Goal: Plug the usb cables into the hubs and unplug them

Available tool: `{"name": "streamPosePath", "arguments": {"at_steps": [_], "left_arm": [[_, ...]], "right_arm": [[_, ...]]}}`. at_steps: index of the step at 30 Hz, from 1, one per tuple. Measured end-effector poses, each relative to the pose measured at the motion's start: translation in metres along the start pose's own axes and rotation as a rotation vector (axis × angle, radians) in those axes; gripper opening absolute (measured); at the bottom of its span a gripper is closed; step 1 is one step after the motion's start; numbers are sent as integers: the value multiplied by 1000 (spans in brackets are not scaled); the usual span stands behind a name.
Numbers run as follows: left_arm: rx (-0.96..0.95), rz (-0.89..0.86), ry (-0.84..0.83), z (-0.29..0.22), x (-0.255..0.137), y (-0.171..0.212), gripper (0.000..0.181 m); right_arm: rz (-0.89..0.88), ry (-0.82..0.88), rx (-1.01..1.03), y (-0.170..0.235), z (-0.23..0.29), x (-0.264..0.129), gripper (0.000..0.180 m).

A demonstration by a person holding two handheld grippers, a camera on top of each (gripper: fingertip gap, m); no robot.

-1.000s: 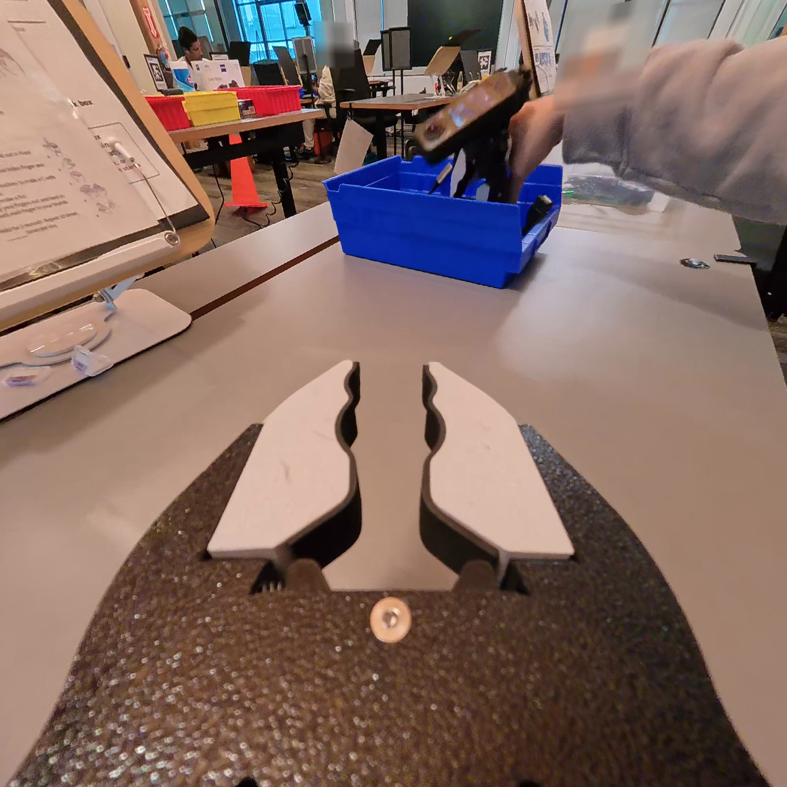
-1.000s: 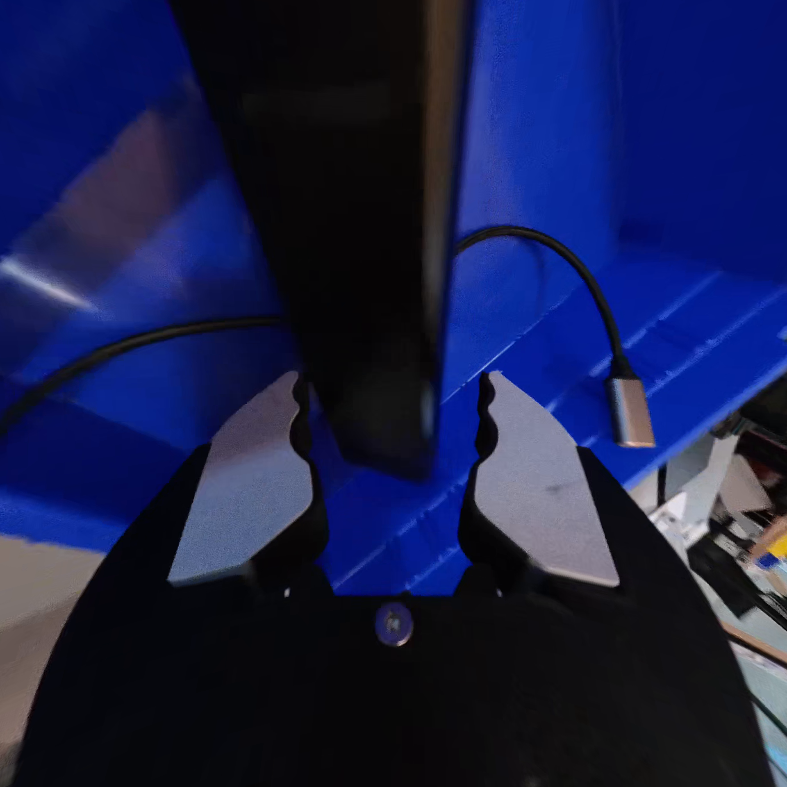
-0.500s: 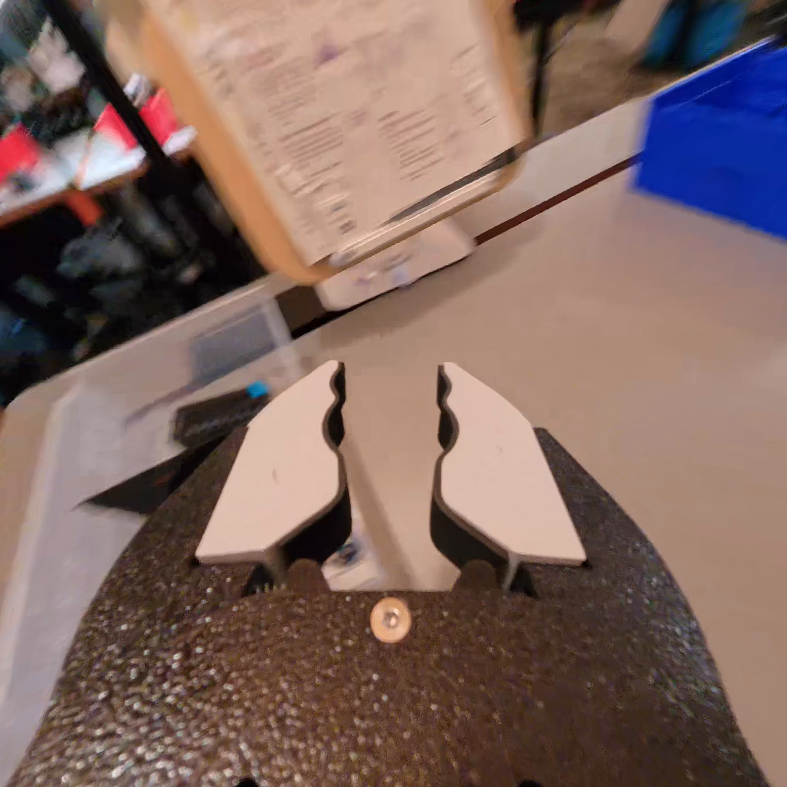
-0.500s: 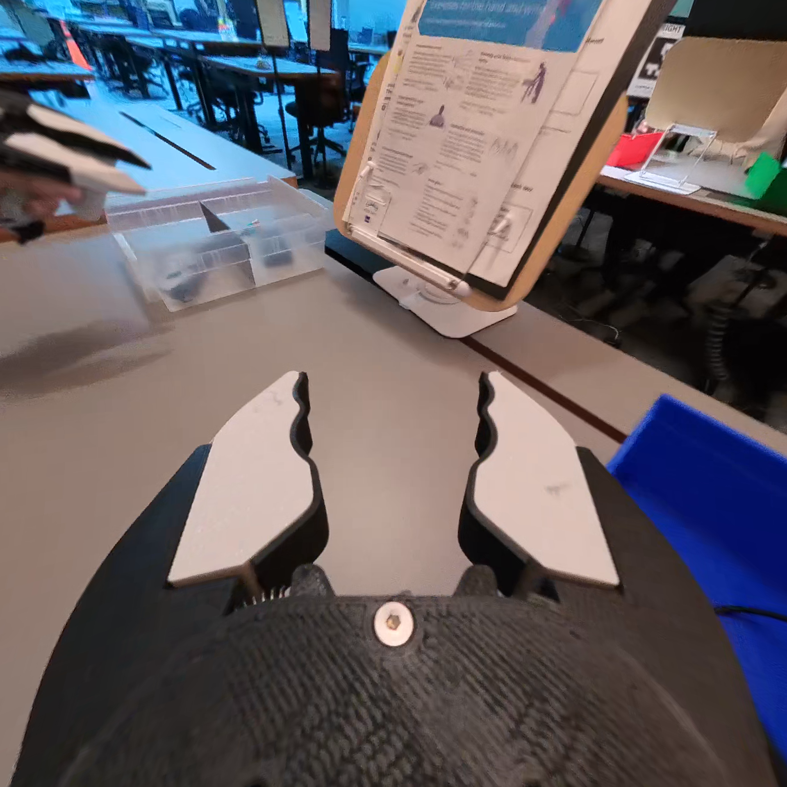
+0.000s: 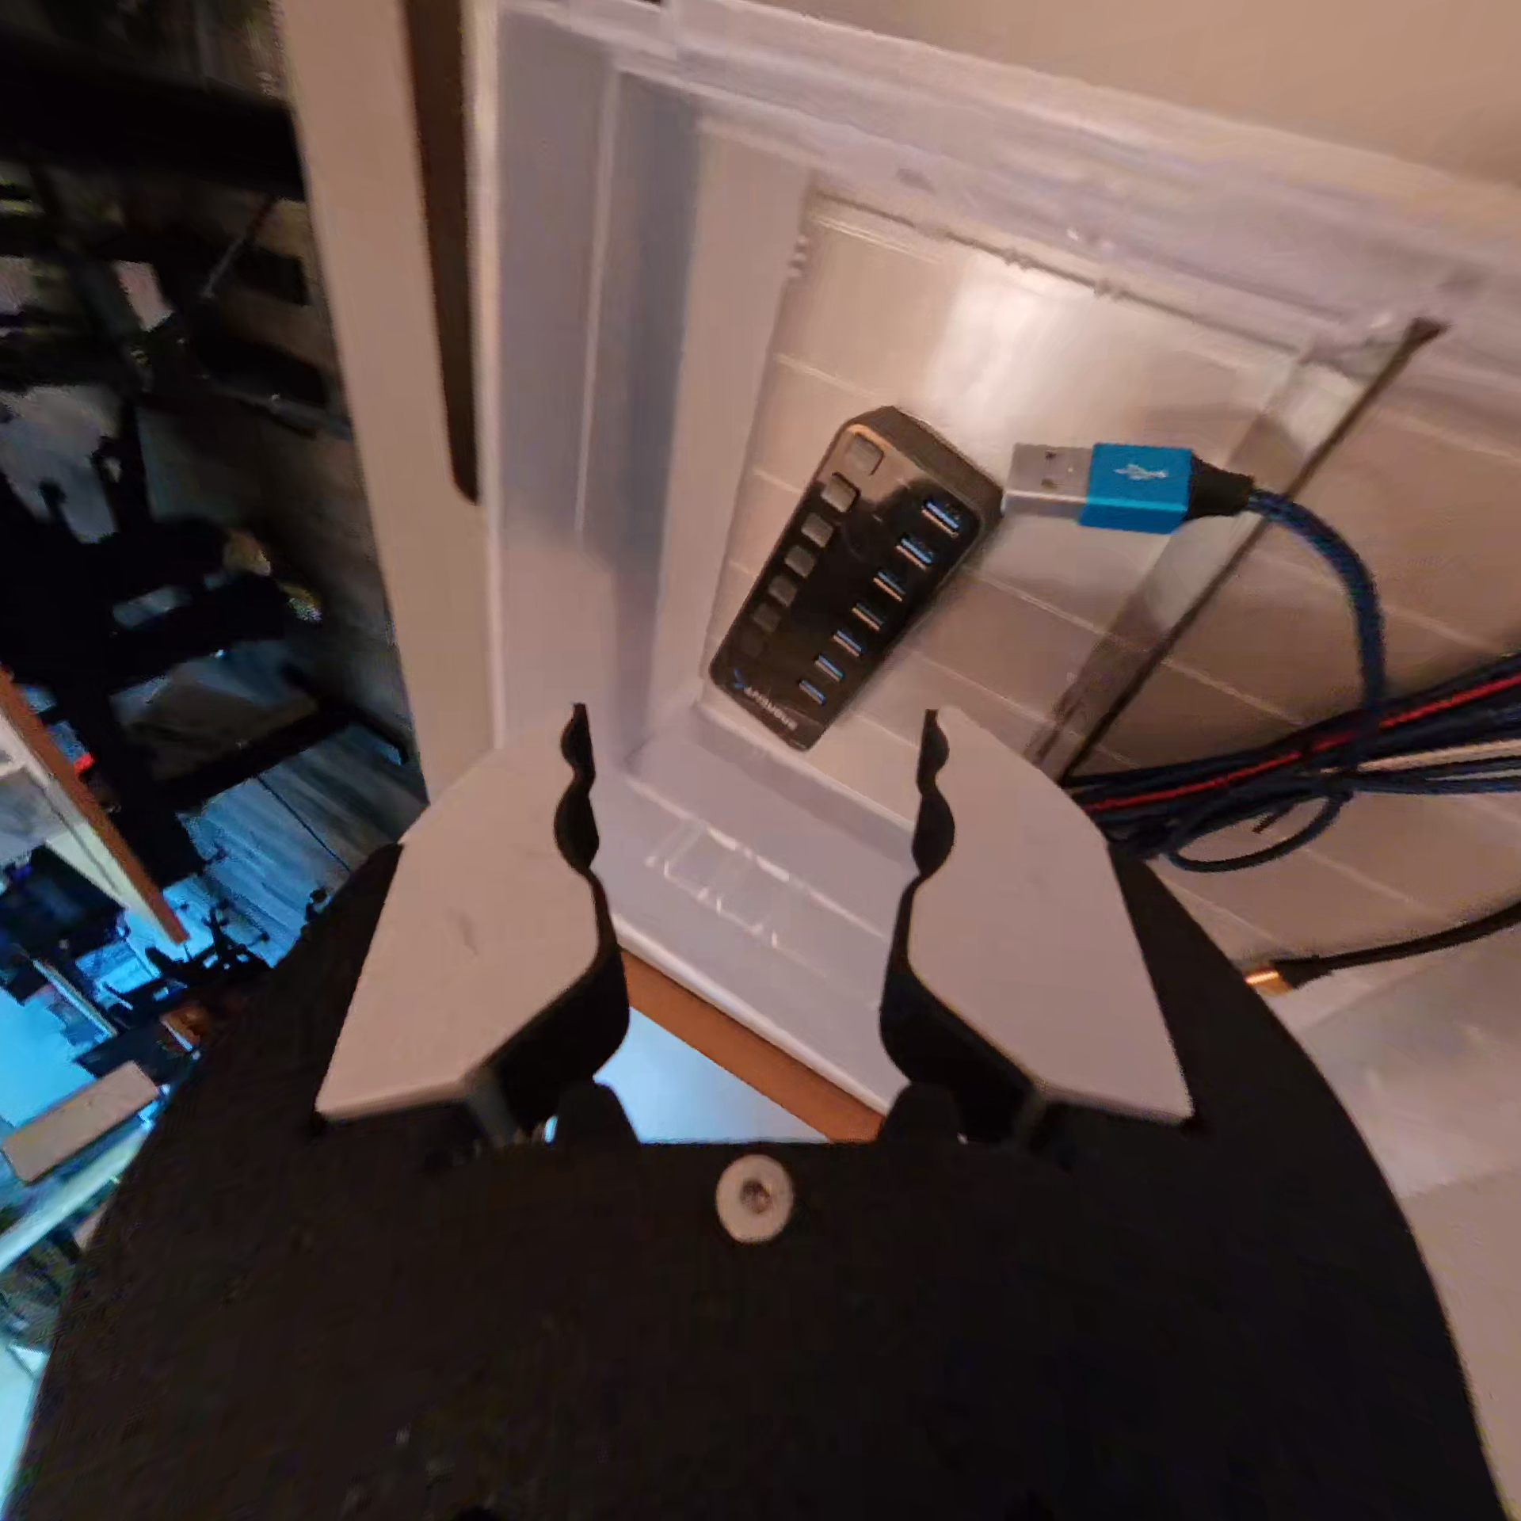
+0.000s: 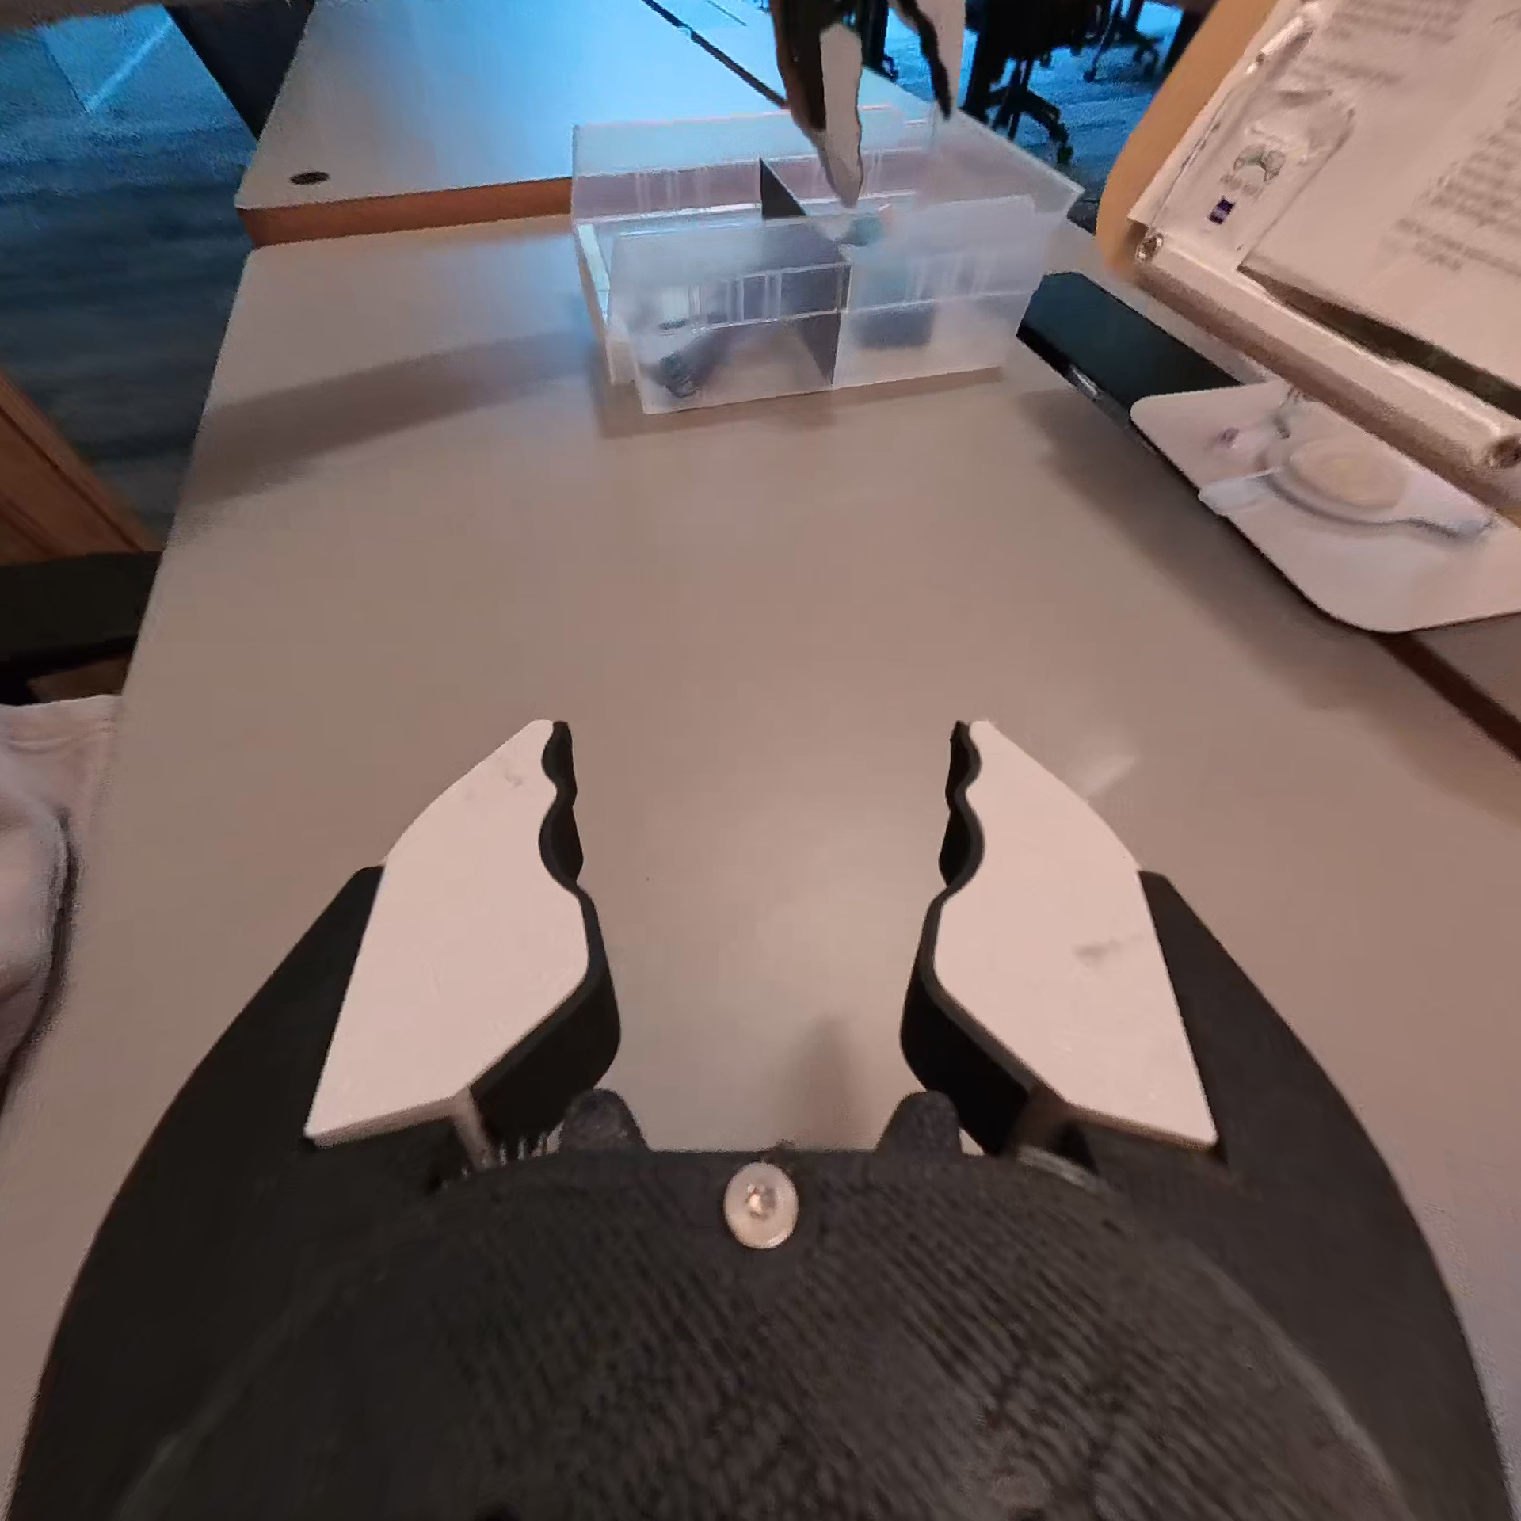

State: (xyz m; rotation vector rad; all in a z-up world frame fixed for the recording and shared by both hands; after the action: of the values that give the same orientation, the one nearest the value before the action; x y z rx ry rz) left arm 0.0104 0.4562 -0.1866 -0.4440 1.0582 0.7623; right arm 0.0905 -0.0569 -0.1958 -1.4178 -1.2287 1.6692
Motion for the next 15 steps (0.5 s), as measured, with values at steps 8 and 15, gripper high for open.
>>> {"name": "streamPosePath", "arguments": {"at_steps": [8, 15], "left_arm": [[262, 260, 153, 5, 72, 2, 79], [209, 155, 279, -11, 90, -5, 62]], "right_arm": [[-5, -21, 127, 15, -20, -2, 86], [-92, -32, 151, 7, -20, -3, 84]]}}
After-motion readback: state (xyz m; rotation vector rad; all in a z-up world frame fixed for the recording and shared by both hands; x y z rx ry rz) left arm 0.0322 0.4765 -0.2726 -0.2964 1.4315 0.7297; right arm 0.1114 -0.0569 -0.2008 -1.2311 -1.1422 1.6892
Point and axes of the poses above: each gripper's, where its closed fingertips meet, x out along the fingers, y out of its underside, z = x × y across the jaws, the point moved 6 cm from there along -x, back along the fingers, and after that the axes turned 2 degrees about y, right-handed, at the moved point
